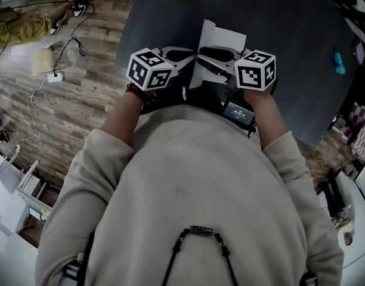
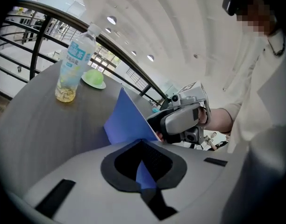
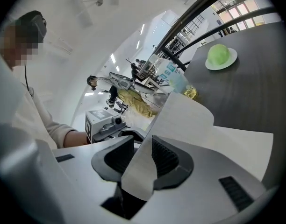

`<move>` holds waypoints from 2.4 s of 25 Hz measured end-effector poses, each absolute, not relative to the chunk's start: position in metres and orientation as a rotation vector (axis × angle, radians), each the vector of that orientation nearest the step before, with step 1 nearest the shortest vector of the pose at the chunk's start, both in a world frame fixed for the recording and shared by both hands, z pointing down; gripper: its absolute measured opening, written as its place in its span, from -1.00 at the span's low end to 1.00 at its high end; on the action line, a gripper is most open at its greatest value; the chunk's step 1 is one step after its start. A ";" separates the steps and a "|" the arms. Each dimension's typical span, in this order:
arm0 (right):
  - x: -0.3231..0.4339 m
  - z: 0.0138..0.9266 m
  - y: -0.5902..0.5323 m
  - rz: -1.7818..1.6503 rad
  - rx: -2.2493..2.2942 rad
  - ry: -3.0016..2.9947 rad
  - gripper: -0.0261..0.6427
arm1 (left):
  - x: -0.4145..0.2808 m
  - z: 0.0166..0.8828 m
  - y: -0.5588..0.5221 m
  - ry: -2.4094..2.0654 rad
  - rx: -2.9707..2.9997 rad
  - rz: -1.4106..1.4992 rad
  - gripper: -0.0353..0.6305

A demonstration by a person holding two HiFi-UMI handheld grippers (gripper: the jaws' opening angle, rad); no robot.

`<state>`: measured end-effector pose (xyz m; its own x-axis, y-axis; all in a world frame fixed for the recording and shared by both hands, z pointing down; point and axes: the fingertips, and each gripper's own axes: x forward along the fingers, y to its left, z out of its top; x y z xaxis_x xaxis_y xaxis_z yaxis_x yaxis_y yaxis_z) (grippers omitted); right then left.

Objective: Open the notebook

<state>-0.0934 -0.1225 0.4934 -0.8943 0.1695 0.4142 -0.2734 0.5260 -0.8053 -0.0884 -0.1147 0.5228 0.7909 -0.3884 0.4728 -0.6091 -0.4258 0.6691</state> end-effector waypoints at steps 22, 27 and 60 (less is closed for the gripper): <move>-0.172 0.569 -0.066 1.036 -0.199 -2.008 -0.87 | -0.217 0.574 -0.050 -1.134 1.659 0.083 -0.88; -0.181 0.562 -0.069 1.036 -0.198 -2.029 -0.87 | -0.219 0.576 -0.044 -1.141 1.638 0.108 -0.88; 0.024 0.307 -0.161 0.896 0.817 -2.542 -0.87 | -0.021 0.315 -0.146 -0.535 2.572 0.330 -0.88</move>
